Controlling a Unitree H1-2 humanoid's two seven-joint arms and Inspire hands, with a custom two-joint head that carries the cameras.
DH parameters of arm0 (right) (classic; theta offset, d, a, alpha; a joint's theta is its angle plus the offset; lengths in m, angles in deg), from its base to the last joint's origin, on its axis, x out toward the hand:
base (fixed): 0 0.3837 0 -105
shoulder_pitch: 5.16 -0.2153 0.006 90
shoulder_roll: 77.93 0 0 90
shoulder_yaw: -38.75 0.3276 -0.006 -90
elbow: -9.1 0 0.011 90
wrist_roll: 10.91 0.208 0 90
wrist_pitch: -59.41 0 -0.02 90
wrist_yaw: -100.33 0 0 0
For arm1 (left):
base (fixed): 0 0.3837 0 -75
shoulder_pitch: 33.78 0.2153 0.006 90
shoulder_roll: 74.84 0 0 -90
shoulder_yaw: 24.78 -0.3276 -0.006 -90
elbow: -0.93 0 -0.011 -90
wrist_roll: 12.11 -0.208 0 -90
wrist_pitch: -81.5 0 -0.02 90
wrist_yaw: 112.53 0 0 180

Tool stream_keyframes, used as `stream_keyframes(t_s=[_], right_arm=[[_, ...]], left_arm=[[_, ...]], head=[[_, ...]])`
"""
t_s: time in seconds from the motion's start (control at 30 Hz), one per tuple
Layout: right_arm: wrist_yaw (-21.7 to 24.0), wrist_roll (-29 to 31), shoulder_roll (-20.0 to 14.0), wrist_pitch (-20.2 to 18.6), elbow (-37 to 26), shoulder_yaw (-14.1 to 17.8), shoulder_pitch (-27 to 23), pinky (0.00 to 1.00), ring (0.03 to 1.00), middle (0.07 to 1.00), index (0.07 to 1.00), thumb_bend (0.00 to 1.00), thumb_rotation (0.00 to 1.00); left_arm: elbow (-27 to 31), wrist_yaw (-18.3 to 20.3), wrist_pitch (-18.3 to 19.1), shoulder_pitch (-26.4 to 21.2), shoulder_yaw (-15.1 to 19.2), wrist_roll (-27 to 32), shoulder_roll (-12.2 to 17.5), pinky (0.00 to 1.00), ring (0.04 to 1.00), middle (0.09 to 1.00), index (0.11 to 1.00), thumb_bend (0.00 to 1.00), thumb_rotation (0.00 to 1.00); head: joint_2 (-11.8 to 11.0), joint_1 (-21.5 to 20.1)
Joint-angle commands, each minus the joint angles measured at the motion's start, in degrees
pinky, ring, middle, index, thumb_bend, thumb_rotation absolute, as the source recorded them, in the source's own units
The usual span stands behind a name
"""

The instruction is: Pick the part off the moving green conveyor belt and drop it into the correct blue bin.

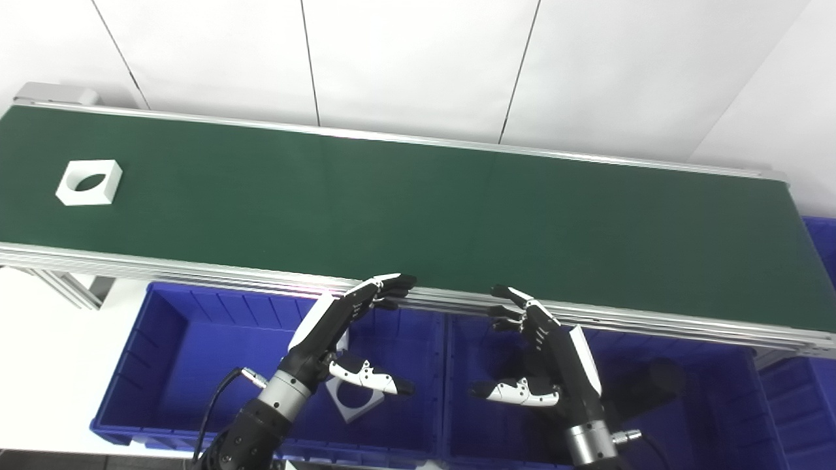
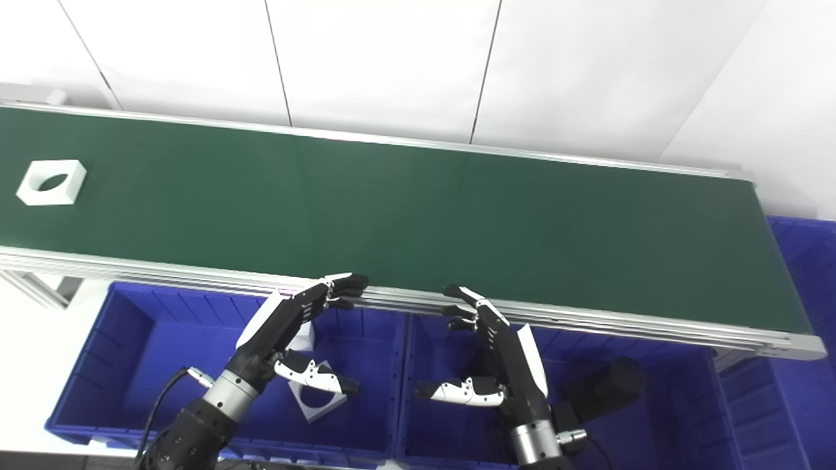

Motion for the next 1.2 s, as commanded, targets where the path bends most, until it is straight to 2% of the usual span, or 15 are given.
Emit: stream_keyframes(t_s=[0.0, 0.77, 1.07, 1.13, 1.17], right_arm=[[0.4, 0.0, 0.4, 0.7, -1.0, 0.3, -0.4, 0.66, 0.746, 0.855, 0.786, 0.99, 0.26], [0.4, 0.0, 0.5, 0.6, -1.0, 0.5, -0.5, 0.66, 0.74, 0.856, 0.787, 0.98, 0.26], [0.9, 1.0, -0.2, 1.6, 0.4, 0.8, -0.6, 0.66, 0.746, 0.856, 0.783, 0.99, 0.27], [1.1, 1.2, -0.3, 1.7, 0.8, 0.8, -0.7, 0.66, 0.754, 0.858, 0.784, 0.99, 0.28], [1.2, 1.4, -0.4, 1.8, 1.0, 0.8, -0.7, 0.66, 0.755, 0.858, 0.784, 0.99, 0.28]], left_arm=[[1.9, 0.1, -1.7, -0.4, 0.0, 1.0, 0.0, 0.75, 0.814, 0.832, 0.806, 0.98, 0.16], [1.9, 0.3, -2.0, -0.5, -0.2, 1.3, 0.4, 0.74, 0.81, 0.83, 0.808, 0.98, 0.15], [0.7, -0.3, -3.1, -0.6, -0.7, 0.6, -0.3, 0.74, 0.81, 0.83, 0.805, 0.97, 0.16], [0.2, -0.5, -3.7, -0.6, -0.8, 0.5, -0.4, 0.74, 0.812, 0.831, 0.805, 0.97, 0.16], [-0.1, -0.7, -4.0, -0.6, -0.9, 0.3, -0.6, 0.74, 0.812, 0.831, 0.805, 0.97, 0.16]], head=[[0.0, 0.0], [-0.4, 0.5], [-1.7, 2.9], [-2.3, 4.2], [-3.0, 6.3]])
